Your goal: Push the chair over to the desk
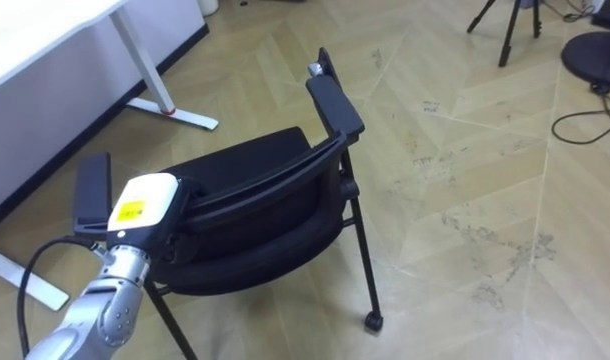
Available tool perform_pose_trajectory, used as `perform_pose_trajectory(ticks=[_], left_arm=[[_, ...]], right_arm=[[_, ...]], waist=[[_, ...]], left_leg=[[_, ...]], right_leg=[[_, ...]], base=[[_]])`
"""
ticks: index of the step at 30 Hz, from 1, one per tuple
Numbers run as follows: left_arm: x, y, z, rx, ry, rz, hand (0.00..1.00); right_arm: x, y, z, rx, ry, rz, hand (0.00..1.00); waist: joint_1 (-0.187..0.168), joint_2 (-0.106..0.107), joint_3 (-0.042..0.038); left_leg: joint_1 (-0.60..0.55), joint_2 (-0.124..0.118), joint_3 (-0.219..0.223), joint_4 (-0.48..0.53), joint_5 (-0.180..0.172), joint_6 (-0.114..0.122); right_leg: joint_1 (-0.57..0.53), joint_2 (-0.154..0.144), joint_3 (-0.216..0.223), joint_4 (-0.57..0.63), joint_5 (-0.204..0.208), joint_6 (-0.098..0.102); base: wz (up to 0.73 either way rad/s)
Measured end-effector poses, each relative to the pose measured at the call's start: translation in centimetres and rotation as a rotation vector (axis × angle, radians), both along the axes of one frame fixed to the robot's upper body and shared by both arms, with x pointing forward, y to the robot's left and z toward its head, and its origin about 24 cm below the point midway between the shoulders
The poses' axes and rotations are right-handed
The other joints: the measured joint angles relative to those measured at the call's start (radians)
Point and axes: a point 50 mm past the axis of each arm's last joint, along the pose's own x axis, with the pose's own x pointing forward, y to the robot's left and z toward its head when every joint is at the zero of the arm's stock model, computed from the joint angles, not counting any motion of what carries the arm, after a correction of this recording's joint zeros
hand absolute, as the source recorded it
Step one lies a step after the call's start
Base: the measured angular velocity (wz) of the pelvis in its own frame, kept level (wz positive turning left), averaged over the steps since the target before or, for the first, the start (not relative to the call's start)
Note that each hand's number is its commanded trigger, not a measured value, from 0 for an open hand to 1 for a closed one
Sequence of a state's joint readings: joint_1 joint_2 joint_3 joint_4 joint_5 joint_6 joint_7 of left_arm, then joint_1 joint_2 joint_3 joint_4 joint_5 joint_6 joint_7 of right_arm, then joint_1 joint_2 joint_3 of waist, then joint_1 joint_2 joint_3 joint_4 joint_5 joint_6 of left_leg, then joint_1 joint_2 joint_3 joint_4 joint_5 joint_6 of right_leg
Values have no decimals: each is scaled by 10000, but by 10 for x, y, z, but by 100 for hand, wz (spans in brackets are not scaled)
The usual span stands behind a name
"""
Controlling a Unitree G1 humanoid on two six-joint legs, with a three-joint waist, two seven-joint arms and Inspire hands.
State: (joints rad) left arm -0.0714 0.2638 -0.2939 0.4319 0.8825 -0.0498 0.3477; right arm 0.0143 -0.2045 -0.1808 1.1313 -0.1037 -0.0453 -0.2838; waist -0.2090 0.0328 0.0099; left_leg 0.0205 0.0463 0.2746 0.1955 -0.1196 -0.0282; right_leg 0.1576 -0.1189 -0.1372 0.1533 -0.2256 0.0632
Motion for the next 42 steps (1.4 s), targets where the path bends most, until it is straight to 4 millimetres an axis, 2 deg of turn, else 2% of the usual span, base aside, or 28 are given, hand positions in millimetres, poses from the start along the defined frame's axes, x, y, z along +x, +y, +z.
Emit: perform_pose_trajectory(ticks=[3, 7, 12, 15, 16, 17, 26, 31, 35, 42], left_arm=[[1, 0, 3, 48, -62, -95, 100], [2, -4, 8, 78, -174, -348, 100], [3, -7, 11, 230, -50, -595, 100], [4, -7, 14, 290, 30, -611, 100], [4, -7, 14, 347, 39, -624, 100], [5, -7, 14, 402, 30, -643, 100], [5, -3, 14, 483, 137, -615, 100], [6, -6, 16, 409, 35, -848, 100], [5, -8, 16, 383, 10, -987, 100], [8, -10, 21, 514, -14, -1174, 100]], right_arm=[[36, -4, 19, -1435, -1088, 1004, 0], [76, -2, 49, -3181, -2564, 2275, 0], [106, 6, 81, -4443, -4031, 3474, 0], [121, 13, 108, -5295, -5128, 4126, 0], [126, 16, 117, -5612, -5500, 4398, 0], [129, 20, 122, -5860, -5709, 4671, 0], [141, 48, 137, -6255, -6539, 6247, 0], [150, 63, 165, -7405, -7526, 7429, 0], [156, 74, 180, -7559, -8218, 7962, 0], [159, 90, 200, -7910, -8717, 9266, 0]], waist=[[22, -69, 37], [289, -119, 5], [538, -287, -83], [658, -339, -77], [690, -323, -123], [722, -345, -151], [839, -387, -130], [1082, -337, -113], [1186, -326, -108], [1344, -434, -24]], left_leg=[[-22, -1, -3, 15, 0, 0], [-160, -3, -11, 2, 3, 3], [-109, -5, -12, -55, 3, 1], [-95, -4, 29, -74, 2, 1], [-91, 1, 45, -74, 2, 1], [-77, 2, 67, -75, 2, 1], [44, 23, 251, -130, 0, 0], [-19, 28, 214, -150, -3, -4], [-13, 27, 202, -147, -3, -5], [-7, 27, 212, -158, -5, -6]], right_leg=[[-17, 0, -24, -2, 0, 1], [-202, 5, 14, 48, 6, -5], [-218, 3, 17, 204, 13, -15], [-274, -5, 58, 261, 14, -14], [-309, -5, 102, 302, 14, -14], [-307, -5, 128, 304, 14, -14], [-318, -8, 314, 353, 21, -13], [-371, 8, 315, 344, 21, -13], [-353, 6, 304, 332, 21, -14], [-357, 3, 304, 337, 22, -14]], base=[[0], [-2], [-1], [-5], [-11], [-8], [-7], [1], [0], [0]])
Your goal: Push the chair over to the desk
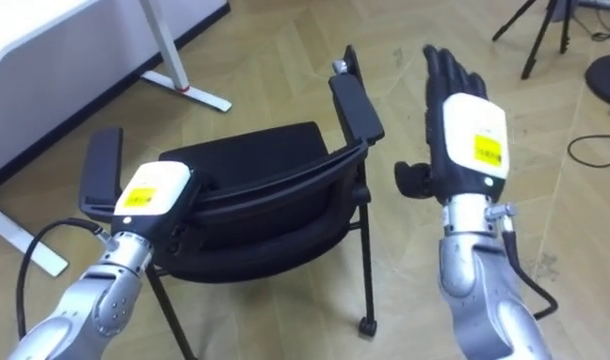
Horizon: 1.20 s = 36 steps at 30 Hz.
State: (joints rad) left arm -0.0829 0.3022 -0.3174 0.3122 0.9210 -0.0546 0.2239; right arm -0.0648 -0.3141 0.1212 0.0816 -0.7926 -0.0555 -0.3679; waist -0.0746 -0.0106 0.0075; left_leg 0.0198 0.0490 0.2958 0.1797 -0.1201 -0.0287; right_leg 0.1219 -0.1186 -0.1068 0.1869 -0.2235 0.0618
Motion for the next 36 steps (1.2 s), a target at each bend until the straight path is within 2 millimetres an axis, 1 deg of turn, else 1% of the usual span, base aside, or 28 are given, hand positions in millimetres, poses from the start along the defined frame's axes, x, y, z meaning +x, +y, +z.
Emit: perform_pose_trajectory(ticks=[2, 5, 9, 10, 15, 17, 20, 24, 27, 31, 36], left_arm=[[0, 0, 1, 49, -43, -37, 100], [0, 0, 2, 75, -77, -66, 100], [0, 0, 2, 109, -147, -152, 100], [0, 0, 3, 125, -201, -196, 100], [1, 0, 4, 168, -242, -361, 100], [1, 0, 4, 188, -233, -459, 100], [1, 1, 4, 211, -198, -497, 100], [4, 2, 6, 310, -147, -641, 100], [6, 1, 7, 345, -150, -706, 100], [8, -1, 10, 495, -245, -931, 100], [8, -3, 10, 525, -269, -1091, 100]], right_arm=[[0, 5, 3, -240, -8, 367, 0], [0, 7, 3, -442, 134, 499, 0], [3, 16, 3, -792, 262, 953, 0], [4, 17, 5, -890, 209, 1001, 0], [11, 24, 16, -1650, -163, 1378, 0], [9, 30, 22, -1904, -369, 1800, 0], [8, 36, 23, -2094, -337, 2272, 0], [6, 40, 17, -2411, 512, 2952, 0], [6, 40, 11, -2593, 1225, 3114, 0], [5, 39, -9, -3128, 2522, 3276, 0], [5, 36, -17, -3520, 2985, 3223, 0]], waist=[[29, -36, 23], [43, -52, 32], [98, -77, 44], [115, -98, 57], [212, -136, 65], [242, -162, 71], [252, -198, 85], [288, -294, 103], [372, -378, 144], [524, -501, 139], [572, -535, 125]], left_leg=[[0, 0, -1, -4, -2, 0], [-10, 0, 1, -8, -5, 4], [3, 0, 7, -36, -4, 5], [3, 0, 7, -35, -3, 5], [3, 0, 7, -31, -3, 4], [10, 0, 2, -27, -3, 4], [70, -1, -4, -27, -3, 4], [78, 0, -66, -25, -2, 3], [77, 1, -64, -22, -1, 4], [32, 1, -68, -21, -1, 5], [21, -4, -111, -20, -1, 4]], right_leg=[[-1, 1, -2, 4, 0, 0], [-14, 0, -14, 12, 0, 0], [-22, 0, -11, 11, 0, 0], [-23, 0, -10, 9, 0, 0], [-19, 1, -11, 6, 0, 0], [-1, 0, -14, -6, 1, 0], [79, -1, -27, -15, 1, -1], [101, 0, -62, -18, 1, -1], [101, 0, -62, -15, 1, -1], [59, -3, -90, -13, 1, -1], [78, -3, -133, -13, 1, -1]], base=[[0], [0], [0], [0], [0], [0], [0], [0], [0], [0], [2]])
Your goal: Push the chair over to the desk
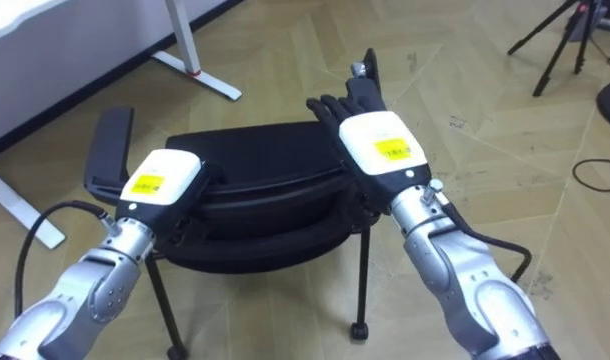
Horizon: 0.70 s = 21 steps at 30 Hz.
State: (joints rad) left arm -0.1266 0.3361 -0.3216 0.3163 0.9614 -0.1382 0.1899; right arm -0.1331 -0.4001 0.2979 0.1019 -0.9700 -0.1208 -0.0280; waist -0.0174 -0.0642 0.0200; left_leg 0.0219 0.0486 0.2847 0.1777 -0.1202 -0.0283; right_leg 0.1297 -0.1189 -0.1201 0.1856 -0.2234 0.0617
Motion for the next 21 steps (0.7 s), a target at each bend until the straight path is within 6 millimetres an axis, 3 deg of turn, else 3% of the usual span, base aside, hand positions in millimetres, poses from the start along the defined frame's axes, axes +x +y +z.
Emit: perform_pose_trajectory(ticks=[10, 21], left_arm=[[5, -2, 1, 75, 19, -150, 100], [7, -2, -1, 154, 102, -272, 100]], right_arm=[[-7, 12, -21, -677, 1641, 674, 0], [-7, 9, -23, -913, 1792, 779, 0]], waist=[[1, -35, -6], [-35, -70, -14]], left_leg=[[-150, 3, -139, 139, -1, 1], [-149, 10, -300, 209, -3, 0]], right_leg=[[-17, 2, -140, 5, 1, -2], [118, 18, -313, -17, 2, -4]], base=[[4], [5]])
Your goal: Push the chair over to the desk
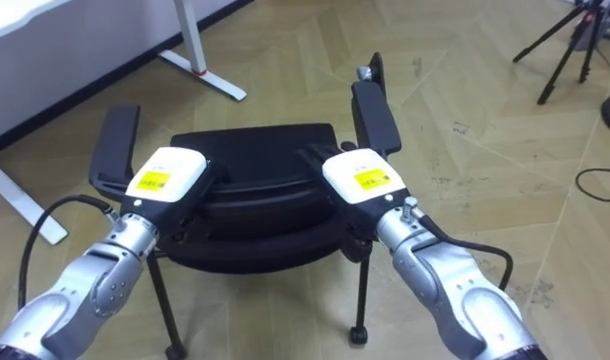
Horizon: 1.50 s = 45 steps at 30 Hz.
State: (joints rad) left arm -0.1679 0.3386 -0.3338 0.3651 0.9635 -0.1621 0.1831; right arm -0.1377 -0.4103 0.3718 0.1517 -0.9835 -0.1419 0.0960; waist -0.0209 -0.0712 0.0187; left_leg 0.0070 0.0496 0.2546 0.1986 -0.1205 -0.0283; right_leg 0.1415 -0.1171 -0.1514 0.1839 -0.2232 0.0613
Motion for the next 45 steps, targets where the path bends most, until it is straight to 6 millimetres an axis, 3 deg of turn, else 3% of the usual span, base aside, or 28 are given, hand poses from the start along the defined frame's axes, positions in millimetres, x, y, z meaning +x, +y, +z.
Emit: perform_pose_trajectory(ticks=[7, 12, 24, 37, 38, 39, 40, 41, 45], left_arm=[[2, -1, 1, 6, -22, -75, 100], [4, -2, 1, -34, -27, -3, 100], [3, -9, -3, -75, 91, -101, 100], [2, -17, -6, 79, 165, -152, 100], [2, -18, -6, 93, 157, -164, 100], [2, -19, -6, 119, 150, -179, 100], [3, -20, -5, 121, 183, -196, 100], [3, -21, -5, 115, 199, -203, 100], [3, -22, -5, 98, 244, -192, 100]], right_arm=[[-1, -4, -8, -196, -437, 64, 0], [1, -4, -10, -317, -810, 93, 0], [8, -6, -16, -526, -1015, -119, 0], [11, -5, -31, -460, -989, -878, 0], [12, -5, -32, -519, -968, -896, 4], [13, -5, -32, -530, -950, -920, 22], [15, -5, -32, -554, -922, -969, 54], [15, -5, -33, -568, -911, -998, 100], [18, -4, -33, -581, -874, -1111, 100]], waist=[[35, 14, 18], [39, 122, 87], [245, 119, 78], [307, -33, -49], [318, -34, -49], [318, -34, -50], [326, -33, -50], [328, -30, -51], [314, -21, -58]], left_leg=[[1, -1, -52, 24, -1, -1], [-29, 1, -57, 11, -1, 0], [114, -16, -97, -19, 0, 0], [211, -68, -261, -87, 3, -3], [210, -70, -278, -86, 3, -3], [209, -72, -294, -84, 3, -3], [205, -79, -326, -82, 3, -3], [205, -83, -346, -82, 3, -3], [216, -110, -412, -76, 3, -3]], right_leg=[[42, 10, -46, -3, 0, 0], [7, 18, -47, 3, 0, 0], [165, 9, -91, -15, 0, 0], [352, -24, -498, -33, 0, 0], [356, -24, -512, -33, 0, 0], [359, -24, -523, -33, 0, 0], [368, -24, -533, -33, 0, 0], [376, -23, -539, -34, 0, 0], [495, -27, -624, -171, 0, 0]], base=[[2], [0], [1], [4], [4], [6], [6], [8], [5]])
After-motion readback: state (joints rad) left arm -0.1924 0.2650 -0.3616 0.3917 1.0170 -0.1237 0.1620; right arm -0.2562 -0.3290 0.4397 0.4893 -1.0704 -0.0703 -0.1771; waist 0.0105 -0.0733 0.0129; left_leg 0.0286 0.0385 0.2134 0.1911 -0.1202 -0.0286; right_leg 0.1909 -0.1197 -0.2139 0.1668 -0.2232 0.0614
